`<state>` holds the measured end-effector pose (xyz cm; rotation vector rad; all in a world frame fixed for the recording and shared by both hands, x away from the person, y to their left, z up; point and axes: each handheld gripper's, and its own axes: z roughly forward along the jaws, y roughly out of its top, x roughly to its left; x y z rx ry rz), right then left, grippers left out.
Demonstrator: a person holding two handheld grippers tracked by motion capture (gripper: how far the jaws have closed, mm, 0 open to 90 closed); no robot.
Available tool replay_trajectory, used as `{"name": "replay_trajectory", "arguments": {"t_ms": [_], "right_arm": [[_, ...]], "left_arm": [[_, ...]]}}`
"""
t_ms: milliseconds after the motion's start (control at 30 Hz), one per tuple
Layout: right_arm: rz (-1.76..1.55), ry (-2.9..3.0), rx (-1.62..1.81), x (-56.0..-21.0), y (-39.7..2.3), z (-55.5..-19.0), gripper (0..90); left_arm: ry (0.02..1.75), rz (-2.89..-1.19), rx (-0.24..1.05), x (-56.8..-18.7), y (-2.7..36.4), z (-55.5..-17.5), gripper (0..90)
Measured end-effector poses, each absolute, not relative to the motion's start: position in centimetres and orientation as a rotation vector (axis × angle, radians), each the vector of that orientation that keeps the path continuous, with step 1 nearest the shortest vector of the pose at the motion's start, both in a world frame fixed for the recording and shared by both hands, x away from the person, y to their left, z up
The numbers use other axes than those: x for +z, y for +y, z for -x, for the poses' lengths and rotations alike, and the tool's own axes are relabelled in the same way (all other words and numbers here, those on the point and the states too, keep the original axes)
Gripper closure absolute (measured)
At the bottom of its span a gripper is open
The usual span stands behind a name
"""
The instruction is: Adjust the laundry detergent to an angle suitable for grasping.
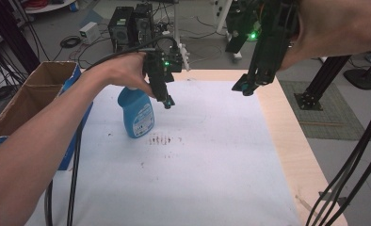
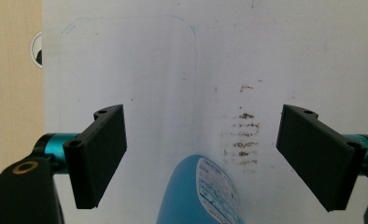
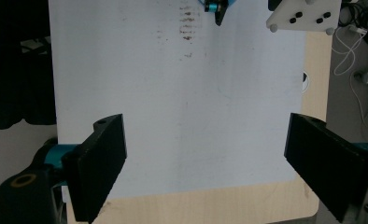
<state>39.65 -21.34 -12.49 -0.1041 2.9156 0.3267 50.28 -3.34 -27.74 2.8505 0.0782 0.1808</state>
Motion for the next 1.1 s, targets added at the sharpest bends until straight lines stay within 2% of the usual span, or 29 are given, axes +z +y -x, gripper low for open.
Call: {"name": "replay_trajectory", "arguments": {"t_ms": [1100], "right_arm": [[0.122, 2.902, 0.307, -12.67, -21.46, -39.19, 12.2]], "left_arm": [[0.102, -2.86, 0.193, -27.56, -3.21, -50.89, 16.2]]}}
